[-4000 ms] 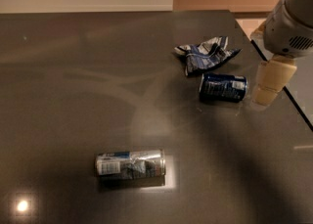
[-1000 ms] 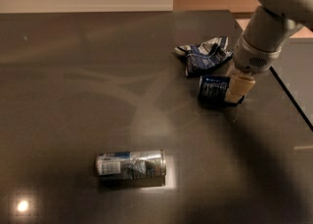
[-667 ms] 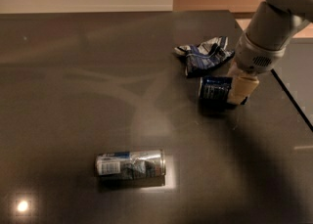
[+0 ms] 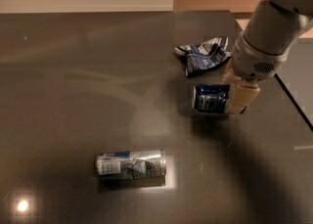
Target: Move pepsi can near redbull can
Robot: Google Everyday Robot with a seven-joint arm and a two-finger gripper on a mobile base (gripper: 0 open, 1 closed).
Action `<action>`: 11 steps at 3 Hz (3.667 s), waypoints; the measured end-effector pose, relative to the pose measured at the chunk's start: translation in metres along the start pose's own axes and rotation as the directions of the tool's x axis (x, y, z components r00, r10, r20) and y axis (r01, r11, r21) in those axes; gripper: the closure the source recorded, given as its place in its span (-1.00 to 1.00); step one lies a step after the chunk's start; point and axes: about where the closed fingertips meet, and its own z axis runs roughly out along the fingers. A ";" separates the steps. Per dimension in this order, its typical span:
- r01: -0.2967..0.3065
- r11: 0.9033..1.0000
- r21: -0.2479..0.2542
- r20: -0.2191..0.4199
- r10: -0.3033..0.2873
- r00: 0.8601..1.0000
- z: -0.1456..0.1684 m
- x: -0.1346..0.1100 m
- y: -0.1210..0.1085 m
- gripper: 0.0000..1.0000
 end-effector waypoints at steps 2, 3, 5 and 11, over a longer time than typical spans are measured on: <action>0.011 0.999 -0.051 0.028 -0.009 1.000 0.012 -0.038 0.037 1.00; 0.013 0.997 -0.073 0.032 -0.011 0.999 0.019 -0.052 0.050 1.00; 0.027 0.995 -0.092 0.032 -0.024 0.999 0.024 -0.070 0.070 1.00; 0.036 0.993 -0.110 0.026 -0.034 0.999 0.037 -0.081 0.082 -1.00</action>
Offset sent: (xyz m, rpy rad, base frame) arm -0.0525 0.0654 -0.0200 0.0438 0.0908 0.0213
